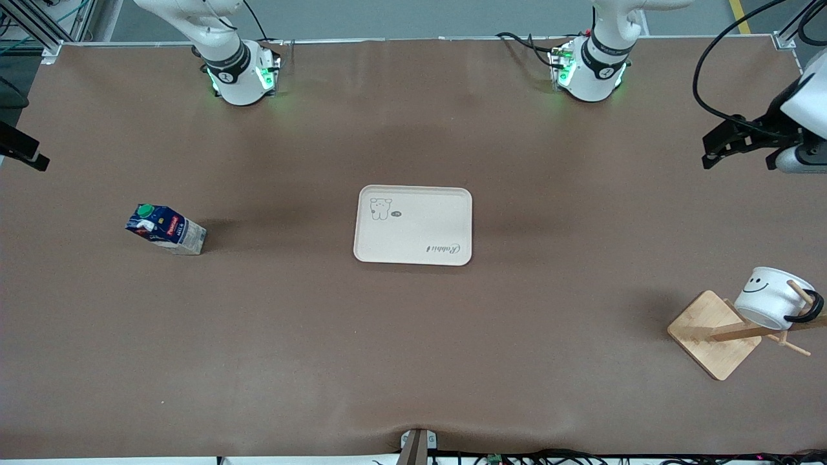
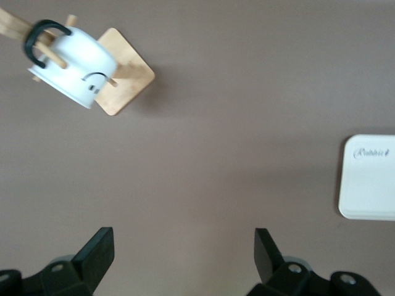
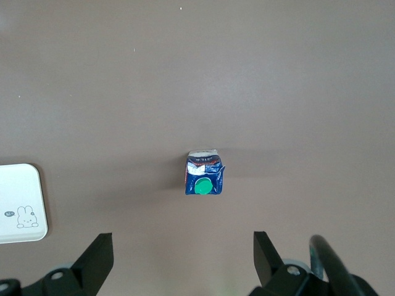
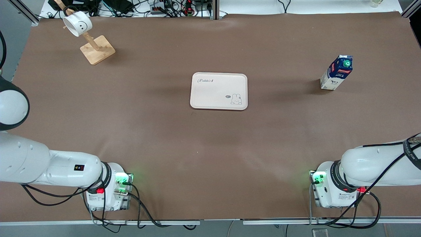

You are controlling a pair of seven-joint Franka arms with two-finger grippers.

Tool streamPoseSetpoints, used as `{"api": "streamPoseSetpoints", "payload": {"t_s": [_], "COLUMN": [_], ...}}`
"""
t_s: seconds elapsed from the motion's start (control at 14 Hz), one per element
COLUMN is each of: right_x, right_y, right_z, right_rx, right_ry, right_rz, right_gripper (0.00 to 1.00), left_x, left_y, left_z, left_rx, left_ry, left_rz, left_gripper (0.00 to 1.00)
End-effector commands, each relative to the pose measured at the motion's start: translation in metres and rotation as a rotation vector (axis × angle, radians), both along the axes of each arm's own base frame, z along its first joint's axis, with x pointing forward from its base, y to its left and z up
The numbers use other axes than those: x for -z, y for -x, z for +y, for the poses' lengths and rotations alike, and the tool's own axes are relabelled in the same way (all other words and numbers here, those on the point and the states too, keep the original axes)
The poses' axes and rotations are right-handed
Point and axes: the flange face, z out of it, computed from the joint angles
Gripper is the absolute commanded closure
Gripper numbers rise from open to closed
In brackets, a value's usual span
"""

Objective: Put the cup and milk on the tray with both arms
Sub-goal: 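Reach the left gripper to the mug handle while the right gripper approaches the milk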

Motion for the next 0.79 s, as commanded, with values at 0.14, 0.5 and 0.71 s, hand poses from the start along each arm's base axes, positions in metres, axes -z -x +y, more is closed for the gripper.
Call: {"api": "streamPoseSetpoints", "payload": {"t_s": [0.14,0.5,0.71], "right_x": [-0.004,0.006,0.015], "right_y": [0.001,-0.001,-0.008], "right_z": [-0.004,-0.014,-0.011], "right_rx": [0.013,0.032,0.03], "right_ry": [0.016,0.009,0.012], "right_rz": [0.003,0.028,0.036], "right_gripper": [0.0,0.0,0.0], "left_x": [0.01,0.077,0.123], "left_y": [-0.023,-0.03,-0.027], "left_z": [0.064,0.149,0.172], "left_rx": [-0.105,-0.256,-0.334], "left_ry": [0.012,0.092,0.178], "left_rz": [-0.08,-0.199,-0.255], "left_gripper": [0.0,0.0,0.0]}}
